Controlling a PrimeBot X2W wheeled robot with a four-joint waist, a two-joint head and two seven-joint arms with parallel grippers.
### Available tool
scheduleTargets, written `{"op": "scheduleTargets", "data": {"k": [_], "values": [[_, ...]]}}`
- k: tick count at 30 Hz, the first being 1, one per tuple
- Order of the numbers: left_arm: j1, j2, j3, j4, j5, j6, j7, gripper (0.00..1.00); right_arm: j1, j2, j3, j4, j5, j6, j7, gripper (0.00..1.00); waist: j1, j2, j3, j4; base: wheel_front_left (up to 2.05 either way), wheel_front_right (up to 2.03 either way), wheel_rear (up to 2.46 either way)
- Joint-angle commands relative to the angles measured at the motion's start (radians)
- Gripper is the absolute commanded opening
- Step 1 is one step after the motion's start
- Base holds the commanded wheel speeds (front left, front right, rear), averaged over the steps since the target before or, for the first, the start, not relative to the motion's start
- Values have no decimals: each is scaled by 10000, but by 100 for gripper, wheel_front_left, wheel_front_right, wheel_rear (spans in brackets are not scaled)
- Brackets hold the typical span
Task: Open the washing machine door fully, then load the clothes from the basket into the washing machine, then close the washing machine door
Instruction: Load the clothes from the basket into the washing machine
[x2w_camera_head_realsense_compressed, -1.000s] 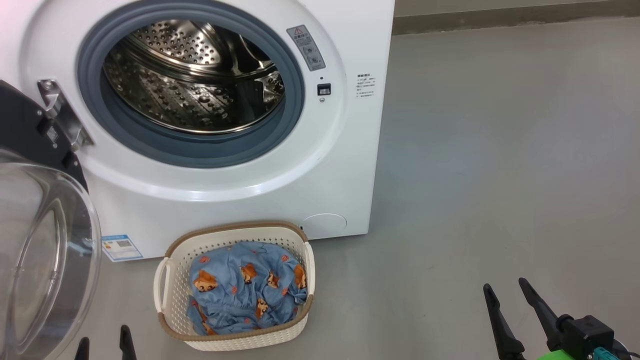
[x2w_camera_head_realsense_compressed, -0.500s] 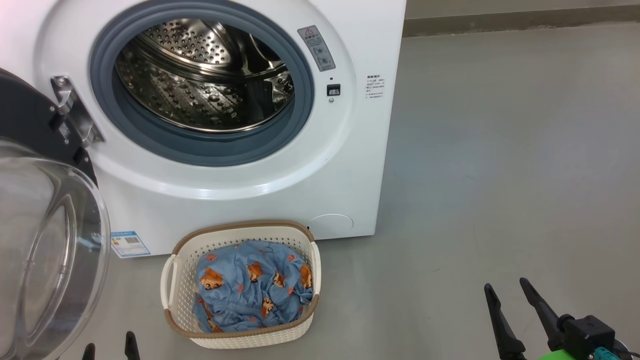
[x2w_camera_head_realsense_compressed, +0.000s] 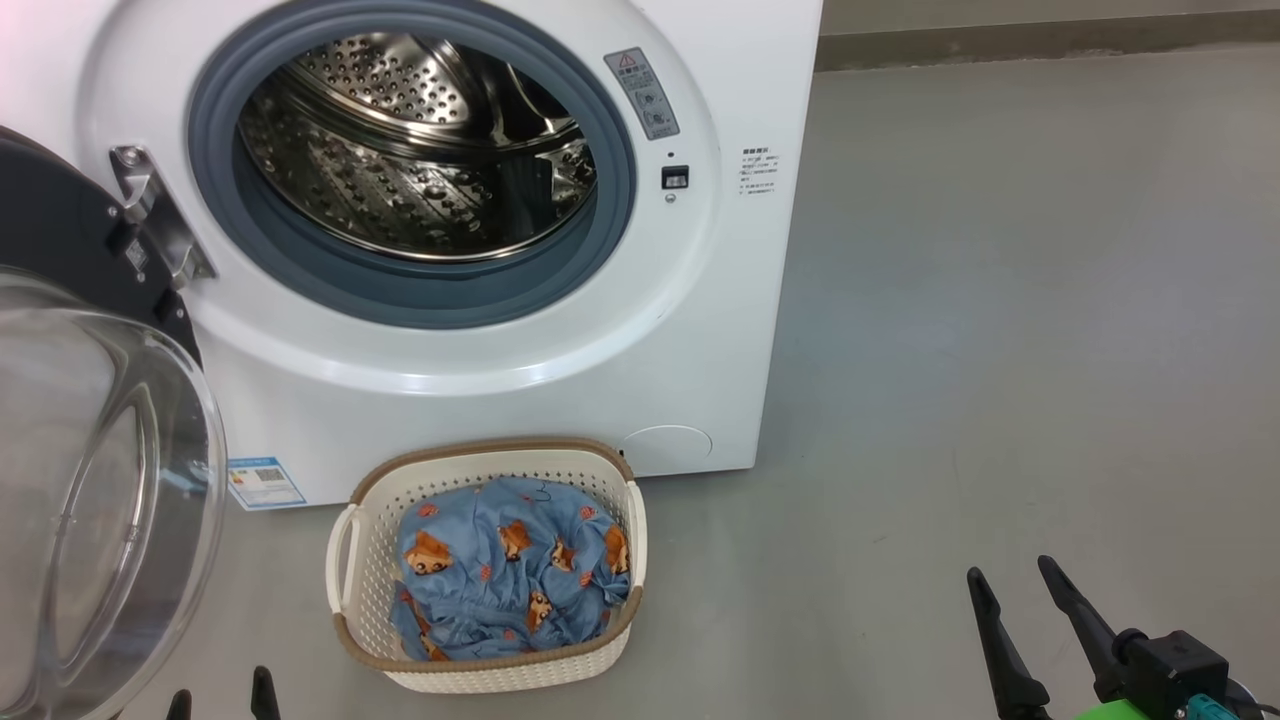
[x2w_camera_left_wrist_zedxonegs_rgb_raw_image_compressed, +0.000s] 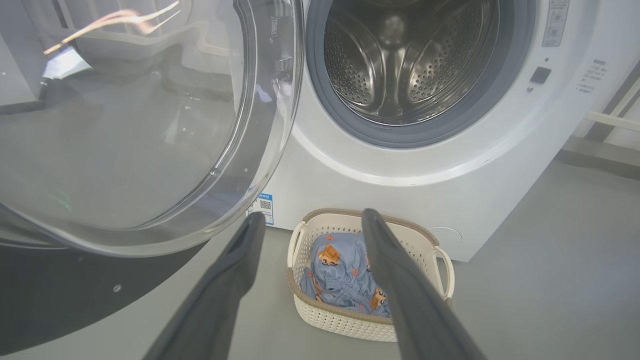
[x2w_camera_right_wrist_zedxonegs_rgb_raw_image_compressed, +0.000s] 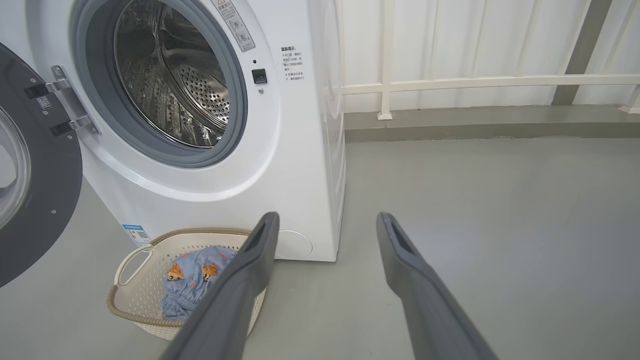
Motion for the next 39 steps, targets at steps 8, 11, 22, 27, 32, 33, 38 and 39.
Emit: {"op": "scheduleTargets", "data": {"k": [8,11,22,27,32,33,38,39], "values": [[-222,64,420,-117,99,57,-65,100,-297,-127,240,-247,29,17,-120,100,0,0,51,15,0,0,0],[-243,64,423,-70,95,51,-65,100,-300,-130,252,-244,25,17,-120,100,0,0,57,14,0,0,0],[-297,64,412,145,26,-38,-65,100,-330,-151,253,-224,46,17,-120,100,0,0,83,-22,57,-68,12],[-347,64,489,69,87,47,-65,100,-331,-159,247,-226,59,17,-120,100,0,0,116,-34,156,-175,19],[-353,64,496,-26,261,74,-65,100,-325,-161,250,-222,70,17,-120,100,0,0,137,-43,130,-134,4],[-350,64,498,-37,272,77,-65,100,-327,-161,257,-220,73,17,-120,100,0,0,142,-48,102,-102,0],[-329,64,468,-46,282,78,-65,100,-324,-161,277,-219,80,17,-120,100,0,0,154,-63,61,-61,0],[-331,64,447,-41,275,76,-65,100,-321,-160,278,-218,80,17,-120,100,0,0,158,-63,20,-20,0]]}}
